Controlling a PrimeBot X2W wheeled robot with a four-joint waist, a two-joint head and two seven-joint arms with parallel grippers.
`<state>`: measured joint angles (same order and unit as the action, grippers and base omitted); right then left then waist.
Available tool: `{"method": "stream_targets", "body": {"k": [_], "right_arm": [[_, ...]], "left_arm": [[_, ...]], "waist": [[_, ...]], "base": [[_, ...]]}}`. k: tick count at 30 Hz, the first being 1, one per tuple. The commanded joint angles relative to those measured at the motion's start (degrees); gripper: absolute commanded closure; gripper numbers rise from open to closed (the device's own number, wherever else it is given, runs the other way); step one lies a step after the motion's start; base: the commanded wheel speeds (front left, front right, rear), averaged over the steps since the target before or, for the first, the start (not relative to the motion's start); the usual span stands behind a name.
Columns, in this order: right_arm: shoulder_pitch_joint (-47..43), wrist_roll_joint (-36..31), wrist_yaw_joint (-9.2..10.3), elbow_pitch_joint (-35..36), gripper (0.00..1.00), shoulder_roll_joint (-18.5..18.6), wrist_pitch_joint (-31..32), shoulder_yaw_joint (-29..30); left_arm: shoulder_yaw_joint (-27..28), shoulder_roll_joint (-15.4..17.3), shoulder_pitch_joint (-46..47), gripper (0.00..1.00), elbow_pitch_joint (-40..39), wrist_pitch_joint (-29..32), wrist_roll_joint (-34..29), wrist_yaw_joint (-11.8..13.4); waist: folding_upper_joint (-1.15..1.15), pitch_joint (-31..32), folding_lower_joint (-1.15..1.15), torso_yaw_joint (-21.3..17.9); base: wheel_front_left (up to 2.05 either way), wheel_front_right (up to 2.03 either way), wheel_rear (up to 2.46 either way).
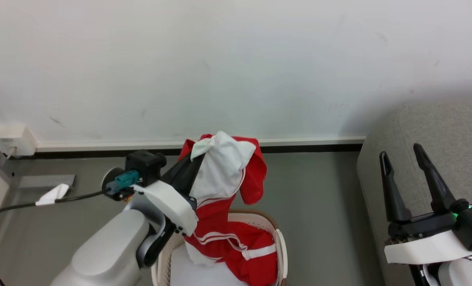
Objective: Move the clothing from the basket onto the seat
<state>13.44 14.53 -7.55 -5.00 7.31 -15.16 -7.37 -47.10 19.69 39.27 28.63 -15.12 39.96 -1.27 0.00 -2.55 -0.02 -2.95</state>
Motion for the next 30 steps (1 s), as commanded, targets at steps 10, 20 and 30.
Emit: {"method": "stream_targets", "body": {"k": [10, 20, 30], "right_arm": [[-2.27, 1.04, 0.12, -0.12, 0.00, -0.29, 0.01, -2.00], [-2.39, 1.81, 0.12, -0.43, 0.00, -0.35, 0.01, -4.43], [-1.28, 3.12, 0.12, -0.23, 0.00, 1.23, 0.01, -10.10]], "left_arm": [[4.24, 1.58, 0.81, 1.00, -9.54, -0.04, -3.13, 1.81], [4.63, 2.30, 1.21, 1.00, -13.83, 0.87, -2.75, 3.04], [4.52, 2.40, 2.30, 1.00, -14.74, 1.35, -2.51, 3.31]], "waist": [[0.00, 1.87, 0.02, 0.23], [0.00, 1.32, 0.02, -0.06], [0.00, 0.96, 0.02, -0.43]], "base": [[0.00, 0.00, 0.00], [0.00, 0.00, 0.00], [0.00, 0.00, 0.00]]}}
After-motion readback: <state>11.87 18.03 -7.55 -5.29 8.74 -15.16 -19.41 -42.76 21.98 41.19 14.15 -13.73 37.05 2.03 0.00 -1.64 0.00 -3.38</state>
